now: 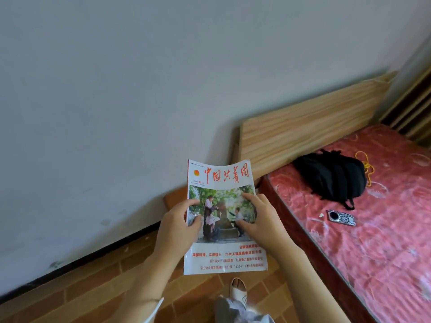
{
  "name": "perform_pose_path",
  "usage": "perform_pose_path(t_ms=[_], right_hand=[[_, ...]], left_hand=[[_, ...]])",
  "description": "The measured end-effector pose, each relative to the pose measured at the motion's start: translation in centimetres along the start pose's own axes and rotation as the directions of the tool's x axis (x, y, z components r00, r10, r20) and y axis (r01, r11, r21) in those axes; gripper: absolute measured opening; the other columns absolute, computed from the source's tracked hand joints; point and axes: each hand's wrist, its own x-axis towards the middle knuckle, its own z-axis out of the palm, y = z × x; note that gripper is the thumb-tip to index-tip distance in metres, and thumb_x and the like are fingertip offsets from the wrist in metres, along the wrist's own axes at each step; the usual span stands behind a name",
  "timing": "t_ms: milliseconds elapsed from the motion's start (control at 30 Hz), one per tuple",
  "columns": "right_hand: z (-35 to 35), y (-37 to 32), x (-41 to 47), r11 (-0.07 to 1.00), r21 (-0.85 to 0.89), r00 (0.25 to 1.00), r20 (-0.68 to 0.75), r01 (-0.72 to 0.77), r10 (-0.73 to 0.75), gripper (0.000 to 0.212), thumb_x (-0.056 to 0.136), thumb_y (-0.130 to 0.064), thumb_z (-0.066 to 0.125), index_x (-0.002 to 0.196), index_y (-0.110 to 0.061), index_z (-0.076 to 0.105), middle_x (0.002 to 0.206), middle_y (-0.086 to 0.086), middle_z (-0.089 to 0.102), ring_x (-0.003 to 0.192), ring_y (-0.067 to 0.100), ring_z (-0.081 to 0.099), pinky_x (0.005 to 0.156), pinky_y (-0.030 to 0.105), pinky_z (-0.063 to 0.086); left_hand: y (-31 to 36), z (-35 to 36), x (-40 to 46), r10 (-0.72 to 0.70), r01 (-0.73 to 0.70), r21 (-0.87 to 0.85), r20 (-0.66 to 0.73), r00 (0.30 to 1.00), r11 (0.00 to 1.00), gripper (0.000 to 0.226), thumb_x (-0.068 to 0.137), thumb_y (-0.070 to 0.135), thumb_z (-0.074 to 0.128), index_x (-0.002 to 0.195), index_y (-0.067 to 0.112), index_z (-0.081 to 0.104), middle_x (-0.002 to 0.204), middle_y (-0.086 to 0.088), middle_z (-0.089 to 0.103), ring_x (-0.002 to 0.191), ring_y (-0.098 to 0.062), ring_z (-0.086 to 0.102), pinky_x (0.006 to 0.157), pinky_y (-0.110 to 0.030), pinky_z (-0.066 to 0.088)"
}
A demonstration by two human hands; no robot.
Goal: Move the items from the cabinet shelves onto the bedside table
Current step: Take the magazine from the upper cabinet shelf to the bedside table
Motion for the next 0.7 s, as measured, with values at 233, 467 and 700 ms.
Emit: perform_pose_path(t_ms=[233, 467, 700], right_hand=[[-0.7, 5.6, 11.0, 0.999, -0.021, 0.981, 0.190, 0.049, -0.044, 0.076, 0.088, -0.027, 0.080, 0.154, -0.026, 0.042, 0.129, -0.014, 0.044, 0.115, 0.008, 0.054, 0.101, 0.030, 0.052], [5.4, 11.2, 17.0, 0.999, -0.011, 0.929, 0.370, 0.039, -0.032, 0.074, 0.092, -0.025, 0.077, 0.155, -0.032, 0.038, 0.140, -0.016, 0.039, 0.122, 0.007, 0.052, 0.095, 0.022, 0.054], [12.8, 17.9, 19.9, 0.998, -0.065, 0.885, 0.464, -0.017, 0.045, 0.077, 0.090, -0.021, 0.078, 0.154, -0.032, 0.036, 0.138, -0.016, 0.039, 0.116, 0.006, 0.054, 0.091, 0.030, 0.061]], left_hand=[[-0.7, 6.1, 6.8, -0.153, 0.166, 0.124, -0.110, 0.982, 0.978, 0.041, 0.095, 0.026, 0.070, 0.134, 0.030, 0.059, 0.138, 0.007, 0.063, 0.115, -0.012, 0.066, 0.075, -0.036, 0.065], [-7.4, 9.9, 9.9, -0.292, 0.308, 0.219, -0.104, 0.951, 0.926, 0.045, 0.093, 0.027, 0.072, 0.137, 0.027, 0.059, 0.137, 0.004, 0.065, 0.106, -0.016, 0.071, 0.066, -0.026, 0.063], [-15.7, 14.3, 12.1, -0.344, 0.340, 0.250, -0.028, 0.938, 0.907, 0.046, 0.093, 0.025, 0.072, 0.137, 0.027, 0.059, 0.137, 0.005, 0.064, 0.120, -0.013, 0.063, 0.088, -0.023, 0.055]])
